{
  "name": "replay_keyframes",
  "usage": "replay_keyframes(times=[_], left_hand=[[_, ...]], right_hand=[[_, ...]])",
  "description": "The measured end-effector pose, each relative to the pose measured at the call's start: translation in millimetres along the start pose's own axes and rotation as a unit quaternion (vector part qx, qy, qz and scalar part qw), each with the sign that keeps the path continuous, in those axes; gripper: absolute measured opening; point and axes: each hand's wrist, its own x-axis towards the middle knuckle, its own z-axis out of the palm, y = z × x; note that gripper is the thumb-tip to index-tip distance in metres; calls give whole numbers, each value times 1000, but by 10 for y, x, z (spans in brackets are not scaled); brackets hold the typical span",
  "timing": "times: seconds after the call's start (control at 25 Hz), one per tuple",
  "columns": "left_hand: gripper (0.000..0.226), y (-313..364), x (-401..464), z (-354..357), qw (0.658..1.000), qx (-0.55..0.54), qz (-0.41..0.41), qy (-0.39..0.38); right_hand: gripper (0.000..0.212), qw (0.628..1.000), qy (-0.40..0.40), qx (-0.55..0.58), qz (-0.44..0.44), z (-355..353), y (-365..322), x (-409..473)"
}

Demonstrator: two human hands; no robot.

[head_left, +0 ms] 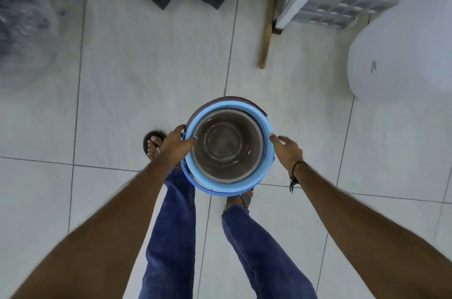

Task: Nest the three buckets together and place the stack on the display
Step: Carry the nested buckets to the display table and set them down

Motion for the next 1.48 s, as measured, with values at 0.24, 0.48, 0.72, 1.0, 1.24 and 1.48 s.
replay_keyframes(times=[0.24,0.48,0.72,1.0,1.24,1.48], left_hand=[[35,-20,22,-323,986,-142,-54,-66],[29,355,-1073,-2011,974,-209,-17,-83],[27,1114,-2296,-3887,959,-273,74,27],[24,2468,-3359,-5590,907,-334,205,154],[35,3880,-4000,-6891,863,-357,291,207],[43,4956,-3778,-7703,840,-402,286,224]], right_hand=[[69,987,-48,145,57,173,-87,-237],[60,981,-57,182,22,-291,-1512,-1557],[91,972,-45,200,-114,-959,-3255,-3122],[74,933,25,208,-292,-1860,-4875,-4552],[67,878,11,271,-395,-2815,-6407,-5292],[59,867,-13,256,-427,-3205,-7797,-5273]])
